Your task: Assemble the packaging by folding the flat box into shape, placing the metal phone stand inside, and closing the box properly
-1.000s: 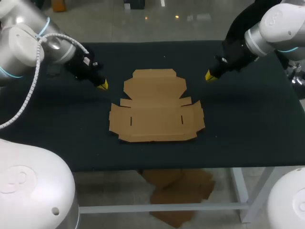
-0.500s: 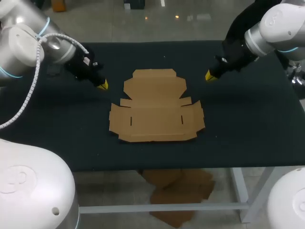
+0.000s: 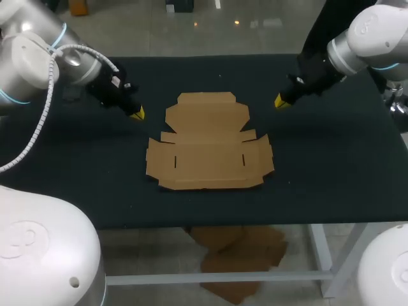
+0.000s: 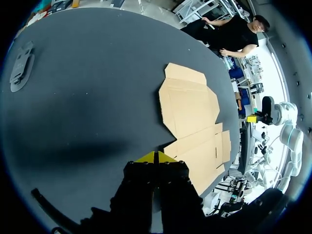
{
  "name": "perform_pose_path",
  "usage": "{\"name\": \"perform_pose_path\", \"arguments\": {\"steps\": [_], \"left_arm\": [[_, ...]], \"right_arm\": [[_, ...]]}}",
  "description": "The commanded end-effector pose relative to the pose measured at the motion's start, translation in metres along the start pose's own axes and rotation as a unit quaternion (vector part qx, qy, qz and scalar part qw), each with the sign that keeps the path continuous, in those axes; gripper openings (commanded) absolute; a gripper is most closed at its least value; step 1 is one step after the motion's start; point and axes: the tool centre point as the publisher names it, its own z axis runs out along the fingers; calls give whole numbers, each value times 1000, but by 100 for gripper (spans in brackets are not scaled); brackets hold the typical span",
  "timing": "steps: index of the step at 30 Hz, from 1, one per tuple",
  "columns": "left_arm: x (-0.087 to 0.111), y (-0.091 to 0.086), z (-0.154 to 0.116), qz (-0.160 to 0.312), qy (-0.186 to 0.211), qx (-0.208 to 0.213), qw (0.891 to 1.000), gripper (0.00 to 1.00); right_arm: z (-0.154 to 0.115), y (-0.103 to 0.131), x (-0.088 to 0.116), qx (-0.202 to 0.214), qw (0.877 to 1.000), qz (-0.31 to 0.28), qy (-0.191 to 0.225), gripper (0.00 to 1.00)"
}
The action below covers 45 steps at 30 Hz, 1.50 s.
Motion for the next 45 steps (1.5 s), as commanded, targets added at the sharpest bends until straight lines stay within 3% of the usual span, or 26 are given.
{"name": "perform_pose_path", "arguments": {"steps": [1, 7, 15, 28, 45], "left_arm": [[0, 0, 0, 0, -1, -1, 1000, 0], [0, 0, 0, 0, -1, -1, 1000, 0], [4, 2, 4, 3, 0, 4, 1000, 0], [4, 16, 20, -1, -11, 75, 997, 0], [-4, 13, 30, -5, 13, 84, 996, 0]], "right_arm": [[-1, 0, 0, 1, 1000, 0, -1, 0], [-1, 0, 0, 1, 1000, 0, -1, 0], [5, -3, -5, -33, 999, -16, -2, 0], [47, -2, -25, 2, 1000, -6, 27, 0], [84, 5, -34, 23, 998, 45, 32, 0]]}}
